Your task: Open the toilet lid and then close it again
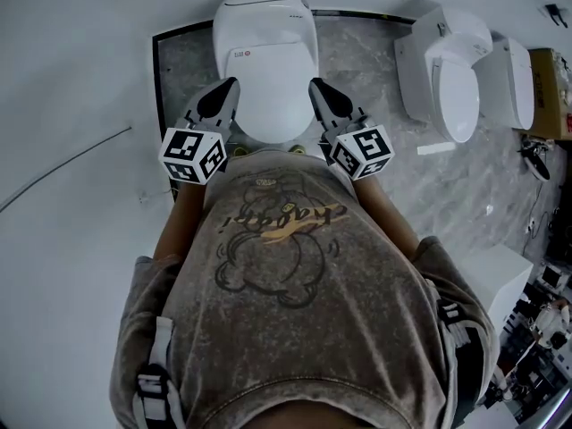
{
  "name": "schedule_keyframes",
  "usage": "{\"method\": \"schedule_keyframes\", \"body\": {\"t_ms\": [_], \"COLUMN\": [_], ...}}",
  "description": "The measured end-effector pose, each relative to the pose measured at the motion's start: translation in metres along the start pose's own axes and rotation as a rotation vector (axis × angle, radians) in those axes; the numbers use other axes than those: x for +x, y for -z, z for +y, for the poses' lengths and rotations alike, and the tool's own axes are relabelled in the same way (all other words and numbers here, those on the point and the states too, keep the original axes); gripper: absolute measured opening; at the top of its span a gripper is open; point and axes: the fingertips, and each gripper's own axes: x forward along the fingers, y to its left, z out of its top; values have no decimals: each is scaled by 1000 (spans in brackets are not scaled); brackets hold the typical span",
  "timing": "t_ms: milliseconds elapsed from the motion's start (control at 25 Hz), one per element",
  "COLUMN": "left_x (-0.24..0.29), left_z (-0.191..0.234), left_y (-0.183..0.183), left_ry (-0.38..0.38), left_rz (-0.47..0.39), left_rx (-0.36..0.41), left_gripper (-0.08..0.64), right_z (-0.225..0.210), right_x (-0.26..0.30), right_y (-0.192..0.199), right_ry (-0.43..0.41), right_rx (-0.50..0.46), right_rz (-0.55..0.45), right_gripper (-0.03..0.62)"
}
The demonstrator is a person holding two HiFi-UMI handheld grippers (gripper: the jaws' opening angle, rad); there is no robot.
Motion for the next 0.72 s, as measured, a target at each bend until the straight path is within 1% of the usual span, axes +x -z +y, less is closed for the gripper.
{"method": "schedule_keyframes", "body": {"t_ms": [80, 160, 240, 320, 560, 720], "left_x": [-2, -4, -4, -3, -5, -8], "left_z": [4, 7, 9, 11, 16, 19], "left_y": [3, 5, 6, 8, 22, 34], "left_ry": [-13, -25, -37, -43, -44, -49], "left_rz": [-10, -25, -40, -50, -41, -56], "left_rx": [15, 25, 18, 7, -15, -42], "left_gripper": [9, 9, 9, 9, 9, 9], "right_z": [-3, -6, -10, -12, -7, -5], "right_x": [-1, -2, -4, -5, 0, 1], "right_y": [6, 13, 17, 21, 35, 47], "right_ry": [30, 54, 71, 79, 83, 93], "right_rx": [-20, -14, -1, 1, -24, -33], "right_rz": [3, 8, 12, 18, 35, 32], "right_gripper": [28, 28, 28, 28, 28, 26]}}
